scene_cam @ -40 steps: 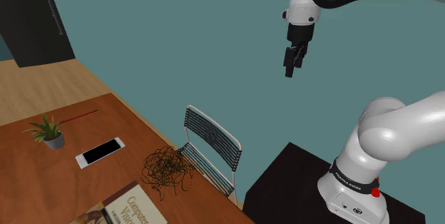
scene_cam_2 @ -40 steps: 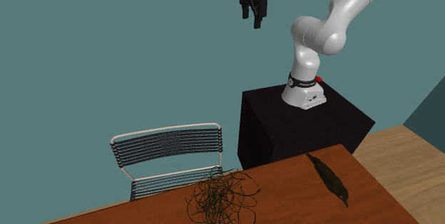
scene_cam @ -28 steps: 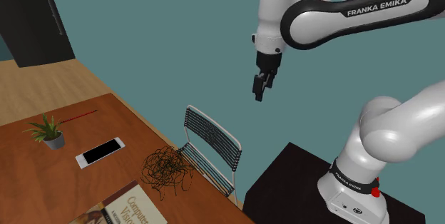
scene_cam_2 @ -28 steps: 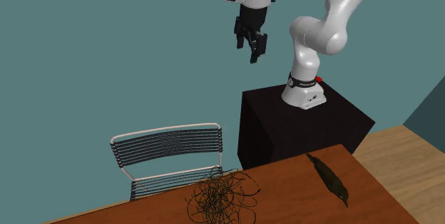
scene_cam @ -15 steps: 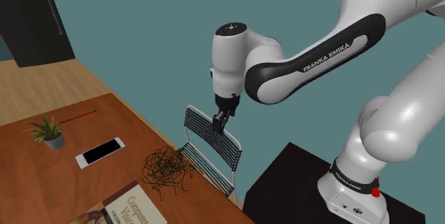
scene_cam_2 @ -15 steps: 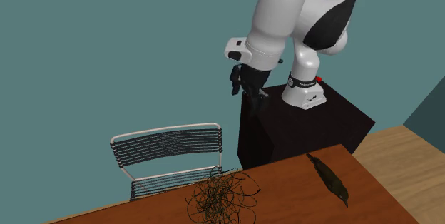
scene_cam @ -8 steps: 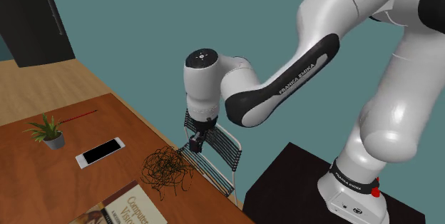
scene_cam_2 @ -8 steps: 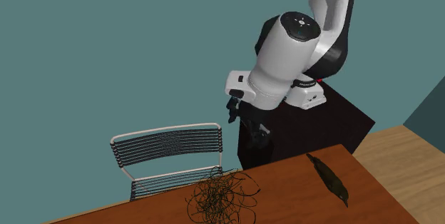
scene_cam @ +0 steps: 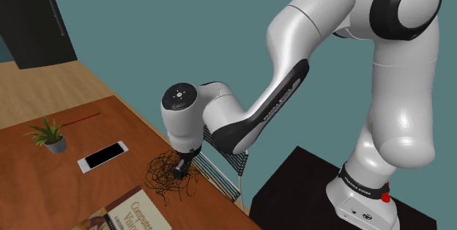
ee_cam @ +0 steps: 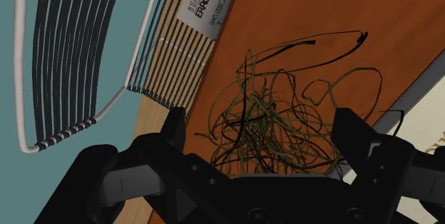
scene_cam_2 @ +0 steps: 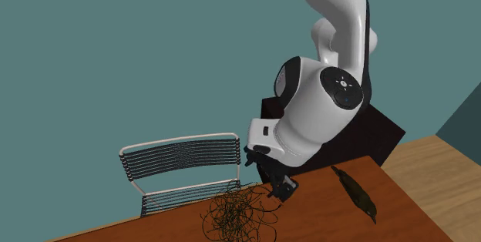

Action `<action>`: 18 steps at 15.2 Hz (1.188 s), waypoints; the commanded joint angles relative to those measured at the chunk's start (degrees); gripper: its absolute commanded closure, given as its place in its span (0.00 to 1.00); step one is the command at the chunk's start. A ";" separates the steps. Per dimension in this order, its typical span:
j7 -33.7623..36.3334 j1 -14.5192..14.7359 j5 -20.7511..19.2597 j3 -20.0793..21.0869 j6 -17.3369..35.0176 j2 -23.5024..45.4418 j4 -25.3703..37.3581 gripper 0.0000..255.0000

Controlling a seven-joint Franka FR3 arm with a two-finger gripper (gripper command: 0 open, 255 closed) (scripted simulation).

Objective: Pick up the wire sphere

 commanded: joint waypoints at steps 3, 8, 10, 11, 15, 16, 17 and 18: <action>2.39 1.23 -2.80 -1.18 1.17 2.89 0.66 0.00; 4.26 2.03 -4.99 -2.29 2.51 5.11 0.81 0.00; 4.29 2.03 -5.02 -2.30 2.55 5.12 0.77 1.00; 4.28 2.02 -5.02 -2.30 2.55 5.11 0.76 1.00; 4.27 2.01 -5.02 -2.30 2.57 5.10 0.75 1.00; 4.28 2.01 -5.02 -2.30 2.57 5.10 0.75 1.00; 4.26 2.01 -5.01 -2.31 2.55 5.11 0.78 1.00; 4.26 2.03 -4.99 -2.28 2.50 5.11 0.82 1.00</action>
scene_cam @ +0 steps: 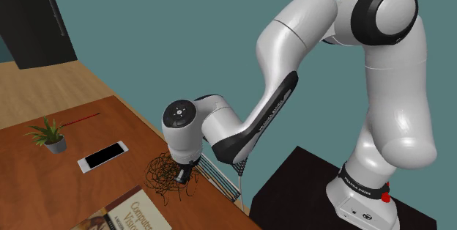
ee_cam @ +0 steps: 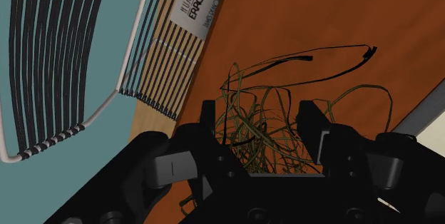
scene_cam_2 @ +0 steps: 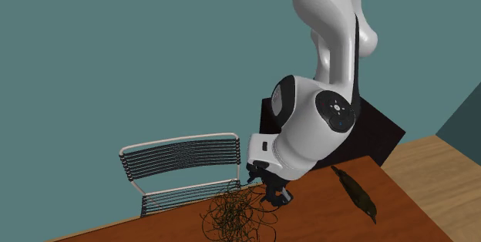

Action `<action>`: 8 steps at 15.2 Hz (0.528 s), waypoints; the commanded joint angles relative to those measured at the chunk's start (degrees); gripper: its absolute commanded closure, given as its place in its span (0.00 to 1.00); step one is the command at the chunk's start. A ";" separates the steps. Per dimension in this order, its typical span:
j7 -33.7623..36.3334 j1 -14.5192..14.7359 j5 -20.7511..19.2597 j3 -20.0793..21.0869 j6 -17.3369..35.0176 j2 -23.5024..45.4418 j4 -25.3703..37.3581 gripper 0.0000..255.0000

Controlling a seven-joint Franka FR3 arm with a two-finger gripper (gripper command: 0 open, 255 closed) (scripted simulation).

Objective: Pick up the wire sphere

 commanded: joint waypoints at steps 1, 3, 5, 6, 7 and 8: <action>-0.53 -0.22 0.62 0.32 -0.34 -0.56 -0.04 1.00; -1.58 -0.67 1.84 0.94 -1.09 -1.80 -0.11 1.00; -2.64 -1.10 3.06 1.54 -1.86 -3.02 -0.14 1.00; -3.17 -1.31 3.67 1.82 -2.25 -3.62 -0.13 1.00; -3.69 -1.51 4.28 2.10 -2.65 -4.22 -0.12 1.00; -4.22 -1.71 4.89 2.38 -3.05 -4.81 -0.08 1.00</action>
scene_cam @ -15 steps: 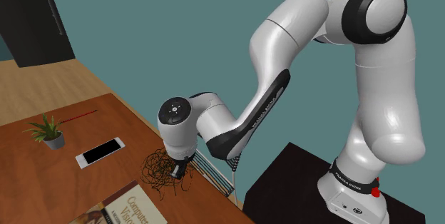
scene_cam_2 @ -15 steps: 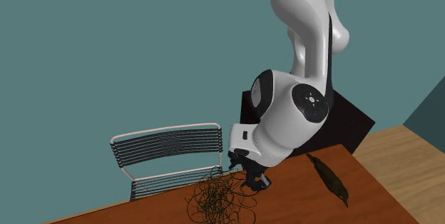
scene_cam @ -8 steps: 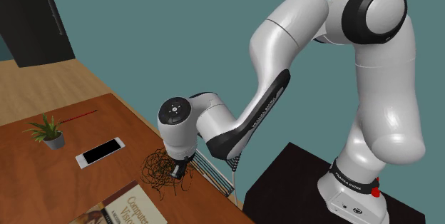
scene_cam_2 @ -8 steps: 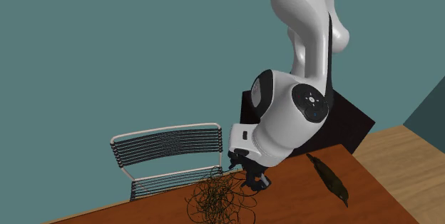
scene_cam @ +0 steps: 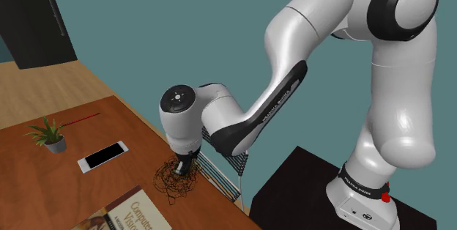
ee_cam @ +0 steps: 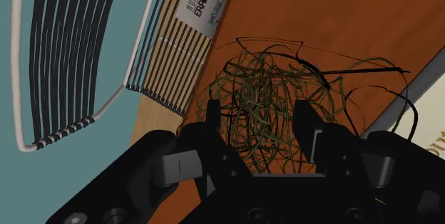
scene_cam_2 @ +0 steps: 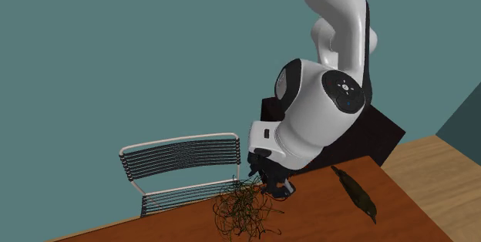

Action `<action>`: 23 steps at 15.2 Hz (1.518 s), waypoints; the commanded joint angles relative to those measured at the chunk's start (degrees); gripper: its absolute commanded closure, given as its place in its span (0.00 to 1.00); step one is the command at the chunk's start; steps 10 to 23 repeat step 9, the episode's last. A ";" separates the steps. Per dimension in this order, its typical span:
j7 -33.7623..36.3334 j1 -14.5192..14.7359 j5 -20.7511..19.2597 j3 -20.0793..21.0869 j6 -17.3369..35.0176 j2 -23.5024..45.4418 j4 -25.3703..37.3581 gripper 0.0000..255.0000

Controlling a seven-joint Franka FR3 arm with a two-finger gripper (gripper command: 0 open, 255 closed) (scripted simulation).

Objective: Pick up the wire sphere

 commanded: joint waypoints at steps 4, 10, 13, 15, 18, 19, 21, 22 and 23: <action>-2.67 -0.97 2.95 1.24 -2.00 -2.89 0.29 1.00; -4.32 -1.47 4.80 1.93 -3.38 -4.65 0.64 1.00; -4.32 -1.47 4.80 1.93 -3.38 -4.65 0.64 1.00; -4.32 -1.47 4.80 1.93 -3.38 -4.65 0.64 1.00; -4.32 -1.47 4.80 1.93 -3.38 -4.65 0.64 1.00; -4.32 -1.47 4.80 1.93 -3.38 -4.65 0.64 1.00; -4.32 -1.47 4.80 1.93 -3.38 -4.65 0.64 1.00; -4.32 -1.47 4.80 1.93 -3.38 -4.65 0.64 1.00; -4.32 -1.47 4.80 1.93 -3.38 -4.65 0.64 1.00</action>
